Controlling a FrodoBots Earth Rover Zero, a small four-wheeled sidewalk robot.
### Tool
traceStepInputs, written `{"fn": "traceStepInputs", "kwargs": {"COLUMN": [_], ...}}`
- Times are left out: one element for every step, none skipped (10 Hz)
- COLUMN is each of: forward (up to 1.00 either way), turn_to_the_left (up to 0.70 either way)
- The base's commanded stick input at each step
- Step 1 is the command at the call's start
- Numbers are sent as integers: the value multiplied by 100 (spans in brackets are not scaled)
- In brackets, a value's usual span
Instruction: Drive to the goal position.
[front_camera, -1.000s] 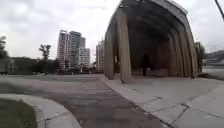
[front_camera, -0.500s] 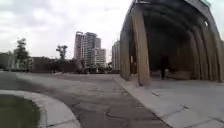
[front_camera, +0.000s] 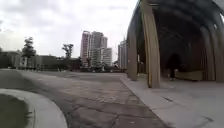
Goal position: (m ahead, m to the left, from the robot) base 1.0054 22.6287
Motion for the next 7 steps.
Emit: {"fn": "traceStepInputs", "kwargs": {"forward": [85,85,85,85,85,85,85], "turn_to_the_left": [0,0,13,34,34,26,6]}}
